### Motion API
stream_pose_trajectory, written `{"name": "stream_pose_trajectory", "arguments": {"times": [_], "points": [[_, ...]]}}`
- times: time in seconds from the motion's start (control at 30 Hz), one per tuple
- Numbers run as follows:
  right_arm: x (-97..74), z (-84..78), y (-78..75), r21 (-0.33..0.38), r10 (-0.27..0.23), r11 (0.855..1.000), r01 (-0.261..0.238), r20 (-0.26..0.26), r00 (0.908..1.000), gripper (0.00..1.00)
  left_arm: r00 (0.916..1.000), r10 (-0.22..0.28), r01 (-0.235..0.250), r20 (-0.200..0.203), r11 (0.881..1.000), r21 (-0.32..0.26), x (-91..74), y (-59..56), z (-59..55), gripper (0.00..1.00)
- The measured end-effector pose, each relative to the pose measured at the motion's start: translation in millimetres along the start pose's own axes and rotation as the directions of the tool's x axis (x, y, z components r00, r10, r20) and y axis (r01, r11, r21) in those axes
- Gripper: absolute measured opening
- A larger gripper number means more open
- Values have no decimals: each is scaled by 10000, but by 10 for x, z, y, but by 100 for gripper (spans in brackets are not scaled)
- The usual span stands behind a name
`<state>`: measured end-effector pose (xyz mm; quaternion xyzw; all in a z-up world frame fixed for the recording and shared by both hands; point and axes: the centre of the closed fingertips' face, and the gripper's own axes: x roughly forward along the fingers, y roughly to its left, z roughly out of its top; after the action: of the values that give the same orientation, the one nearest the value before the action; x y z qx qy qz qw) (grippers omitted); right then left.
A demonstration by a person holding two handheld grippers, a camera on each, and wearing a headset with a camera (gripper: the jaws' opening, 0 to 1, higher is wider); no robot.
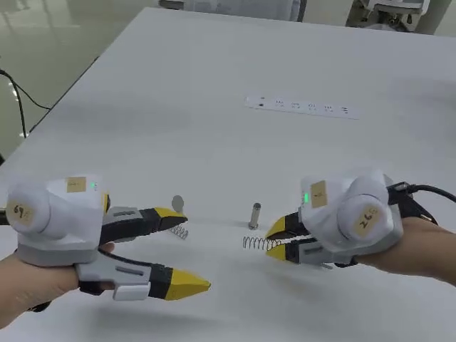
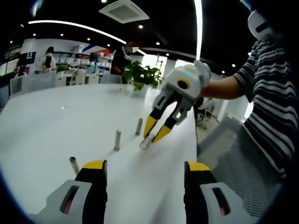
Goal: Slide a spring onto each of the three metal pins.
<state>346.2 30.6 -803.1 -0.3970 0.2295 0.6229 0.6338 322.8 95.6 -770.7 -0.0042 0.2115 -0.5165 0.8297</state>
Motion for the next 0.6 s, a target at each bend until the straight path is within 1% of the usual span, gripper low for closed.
{"name": "stream_pose_trajectory", "arguments": {"times": [0.13, 0.23, 0.47, 0.6], "points": [[-10, 60, 42, -99, 47, 9999, -46, 95, 9999, 8, 9996, -280, 280, 5, 9996, 101, 90, -42, 33, 59], [-8, 92, 69, -186, 79, 9998, -76, 143, 9999, 8, 9993, -379, 379, -5, 9991, 205, 138, -57, 49, 55], [-10, 122, 95, -302, 97, 9995, -92, 162, 9998, 8, 9987, -505, 503, 111, 9987, 119, 238, -34, 64, 46], [-26, 128, 96, -321, 61, 9995, -56, 143, 9999, 8, 9979, -648, 647, 71, 9979, 87, 316, -38, 65, 39]]}}
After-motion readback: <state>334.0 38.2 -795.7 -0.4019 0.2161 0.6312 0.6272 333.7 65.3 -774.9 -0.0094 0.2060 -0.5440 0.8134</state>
